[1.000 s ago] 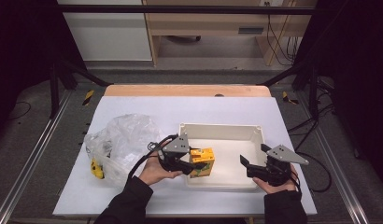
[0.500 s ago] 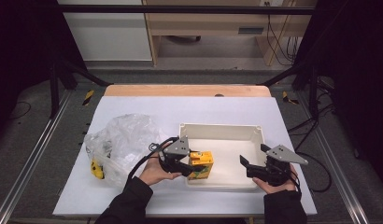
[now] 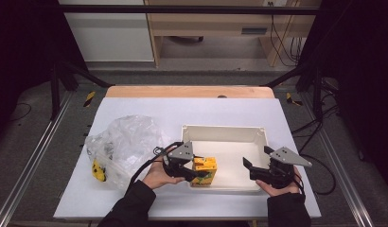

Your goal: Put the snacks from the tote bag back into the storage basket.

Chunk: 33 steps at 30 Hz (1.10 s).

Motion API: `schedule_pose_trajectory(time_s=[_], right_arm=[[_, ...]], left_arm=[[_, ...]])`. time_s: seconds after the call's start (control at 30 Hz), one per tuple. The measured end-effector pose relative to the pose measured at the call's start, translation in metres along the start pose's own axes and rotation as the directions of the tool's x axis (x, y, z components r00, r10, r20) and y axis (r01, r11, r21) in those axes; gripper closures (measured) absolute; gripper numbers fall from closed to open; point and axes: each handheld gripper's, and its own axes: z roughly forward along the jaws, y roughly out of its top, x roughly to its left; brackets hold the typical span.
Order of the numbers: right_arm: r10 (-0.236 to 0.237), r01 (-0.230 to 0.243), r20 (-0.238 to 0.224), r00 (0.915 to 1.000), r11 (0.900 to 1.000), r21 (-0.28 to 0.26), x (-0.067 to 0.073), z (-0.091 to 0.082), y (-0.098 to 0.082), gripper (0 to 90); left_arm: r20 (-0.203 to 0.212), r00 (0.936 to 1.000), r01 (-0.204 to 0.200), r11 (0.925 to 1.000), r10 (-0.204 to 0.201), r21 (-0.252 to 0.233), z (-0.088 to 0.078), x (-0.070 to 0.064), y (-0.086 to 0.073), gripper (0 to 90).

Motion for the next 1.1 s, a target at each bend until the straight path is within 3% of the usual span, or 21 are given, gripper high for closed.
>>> schedule_pose_trajectory(time_s=[0.47,0.8,1.0,1.1], right_arm=[[-0.001,0.001,0.001,1.0000,1.000,0.002,-0.001,0.000,-0.001,13.3],[-0.002,0.002,0.003,1.0000,1.000,0.004,-0.001,0.001,-0.001,13.3],[0.005,-0.005,0.005,1.0000,1.000,0.000,-0.002,0.000,-0.001,13.3],[0.008,-0.008,0.008,0.9999,1.000,-0.005,-0.003,-0.001,-0.001,13.3]], left_arm=[[-0.009,0.9998,-0.018,0.9996,0.019,0.022,0.001,0.002,-0.004,49.7],[-0.021,0.9996,0.017,0.9993,-0.017,0.032,-0.001,0.002,-0.007,47.6],[-0.062,0.9968,0.053,0.9979,-0.050,0.037,-0.005,0.000,-0.003,40.6],[-0.074,0.9947,0.071,0.9974,-0.071,0.003,-0.012,-0.002,0.000,37.2]])
